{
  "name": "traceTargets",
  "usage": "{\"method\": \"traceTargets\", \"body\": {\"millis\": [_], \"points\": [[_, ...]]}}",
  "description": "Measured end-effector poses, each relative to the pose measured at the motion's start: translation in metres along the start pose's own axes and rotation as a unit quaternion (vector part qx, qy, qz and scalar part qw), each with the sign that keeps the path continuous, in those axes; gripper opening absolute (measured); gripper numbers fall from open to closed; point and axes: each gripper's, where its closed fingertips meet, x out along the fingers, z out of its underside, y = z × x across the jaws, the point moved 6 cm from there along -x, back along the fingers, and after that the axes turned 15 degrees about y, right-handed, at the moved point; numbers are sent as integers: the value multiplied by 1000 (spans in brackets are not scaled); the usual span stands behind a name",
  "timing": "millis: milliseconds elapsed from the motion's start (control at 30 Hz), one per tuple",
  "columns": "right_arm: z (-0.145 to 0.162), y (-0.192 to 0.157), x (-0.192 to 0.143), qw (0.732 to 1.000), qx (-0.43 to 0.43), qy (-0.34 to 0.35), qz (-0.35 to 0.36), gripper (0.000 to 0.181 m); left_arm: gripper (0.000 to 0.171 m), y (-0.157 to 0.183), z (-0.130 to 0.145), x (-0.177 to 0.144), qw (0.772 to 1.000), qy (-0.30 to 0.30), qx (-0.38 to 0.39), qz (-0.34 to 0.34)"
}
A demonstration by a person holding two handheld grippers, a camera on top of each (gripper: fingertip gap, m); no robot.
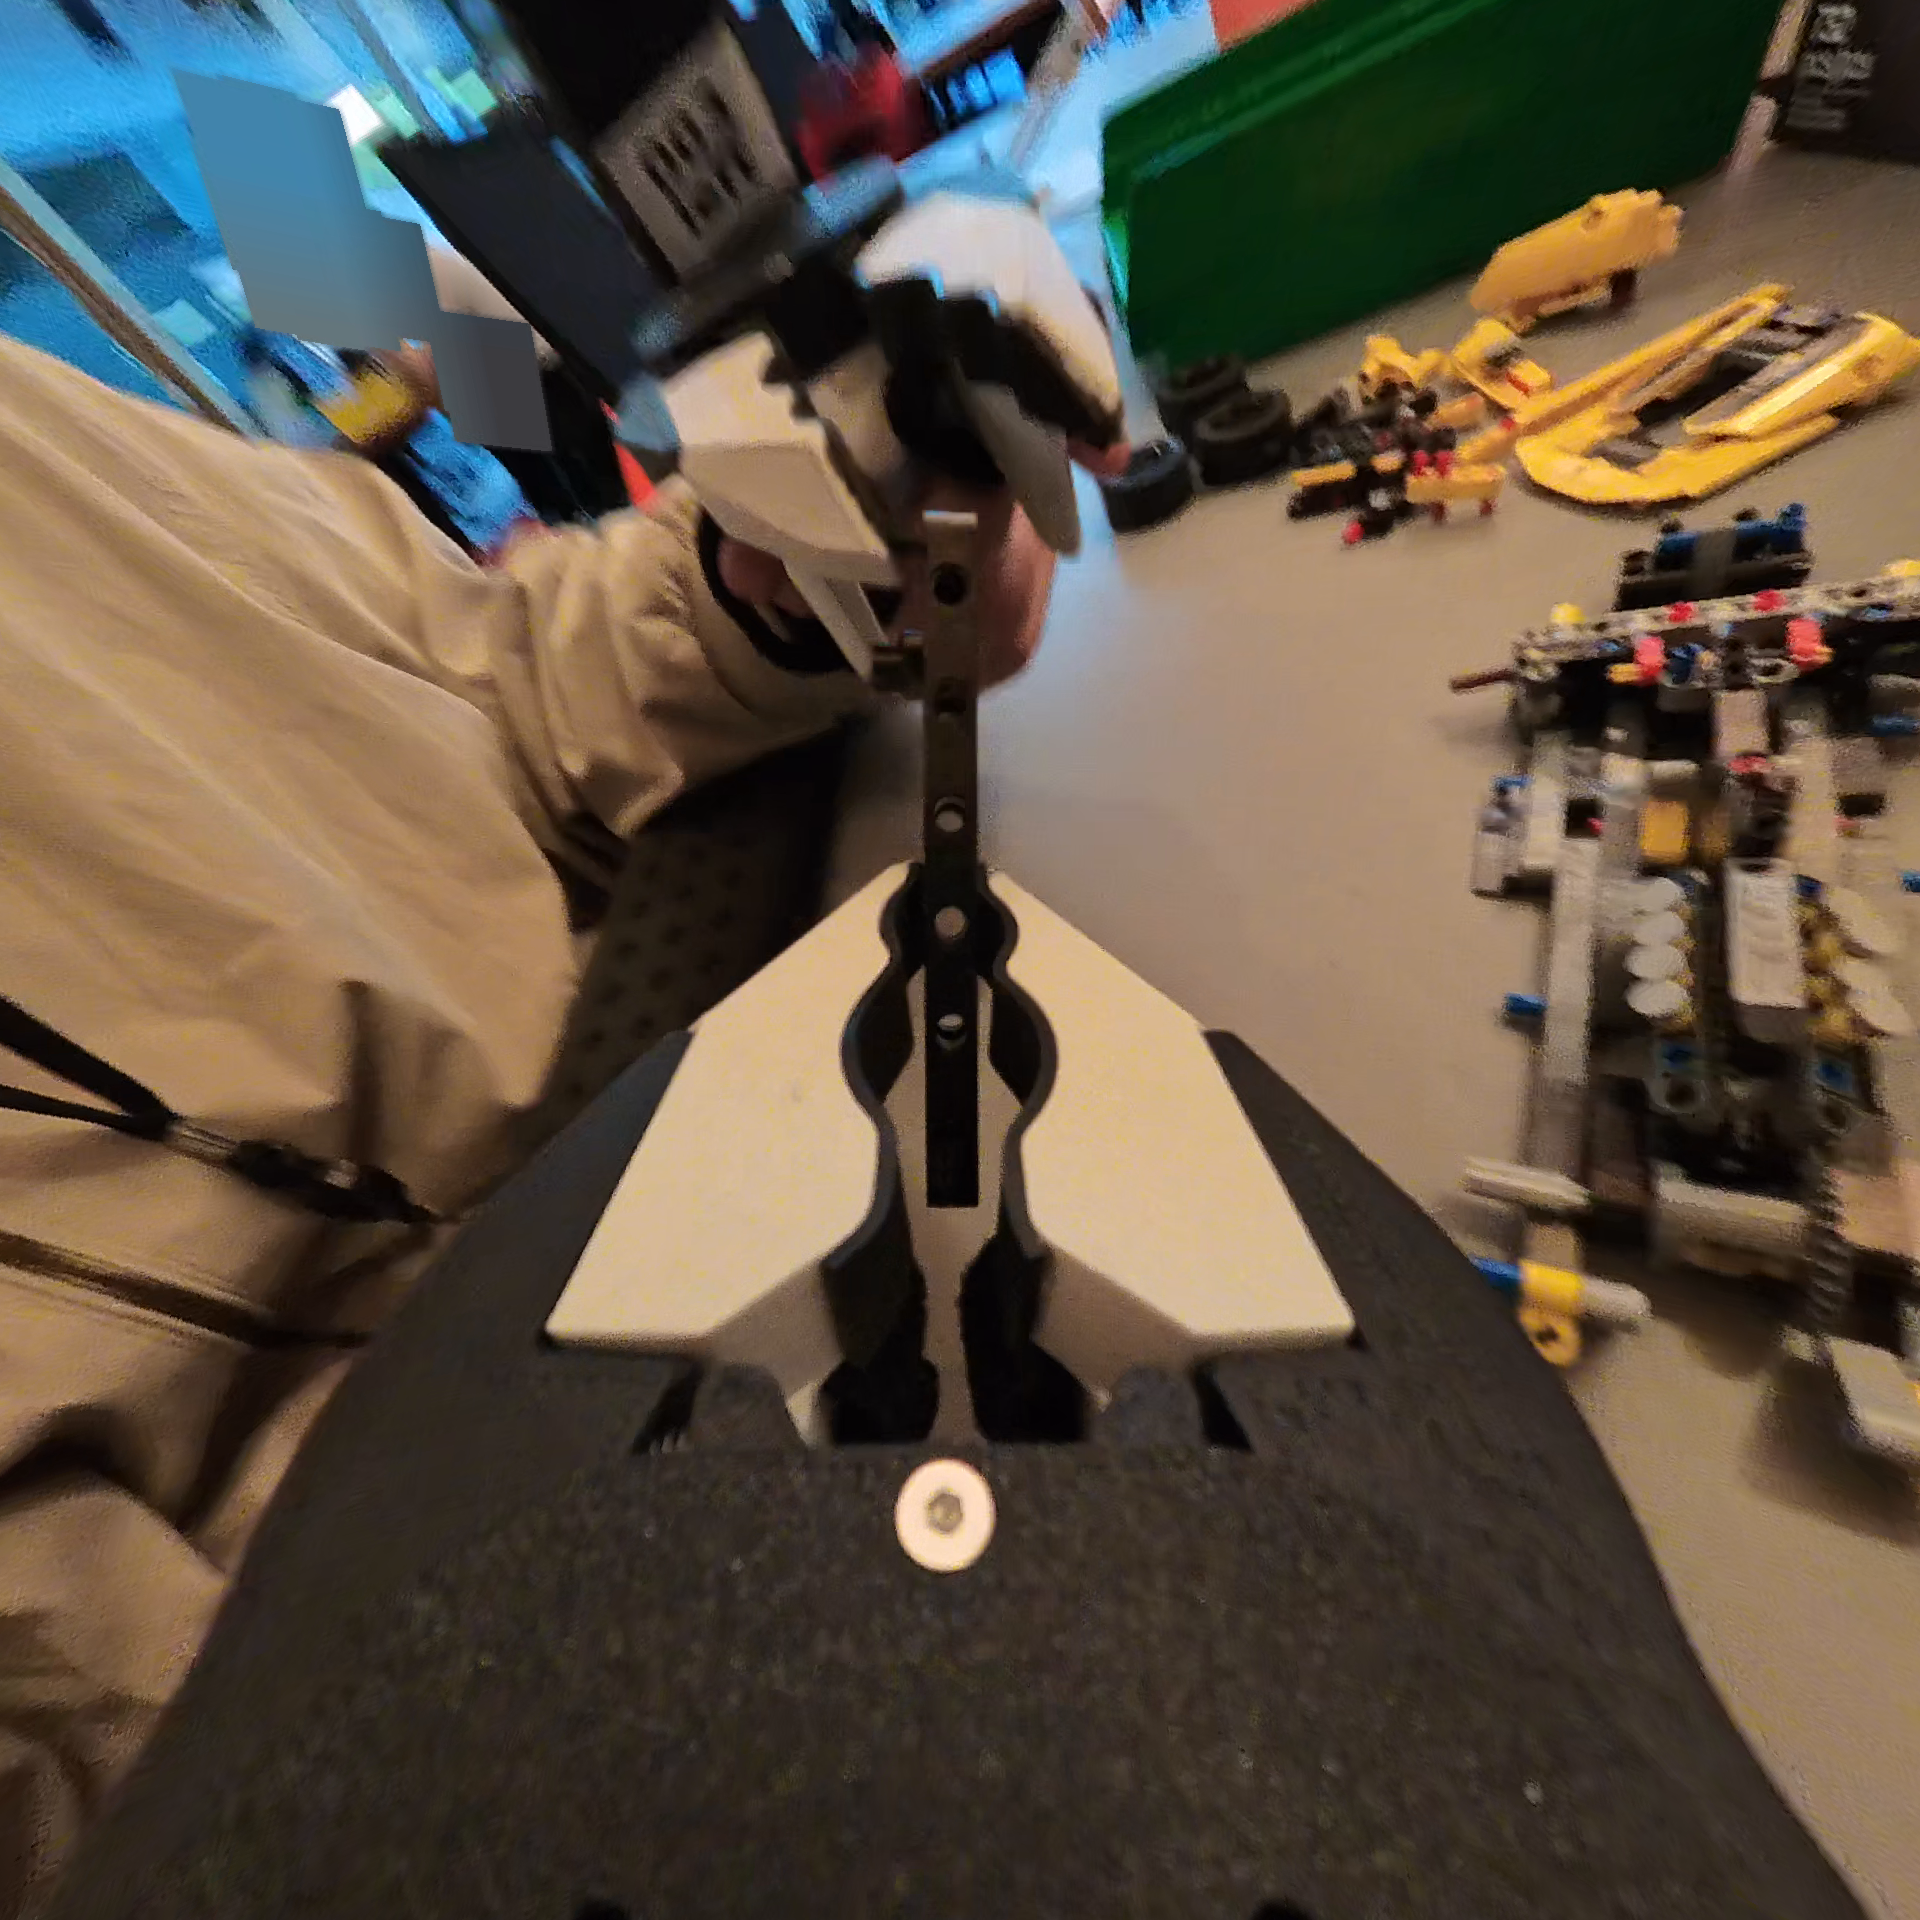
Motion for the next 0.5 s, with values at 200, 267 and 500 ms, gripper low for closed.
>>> {"method": "traceTargets", "body": {"millis": [200,267,500], "points": [[-22,0,5,984,100,132,-71,6,33,6,-5,1,976,53,-197,80],[-26,-3,9,976,119,160,-91,6,33,5,-3,5,973,71,-211,61],[-21,-2,20,982,96,152,-58,6,7,1,5,11,973,60,-221,40]]}}
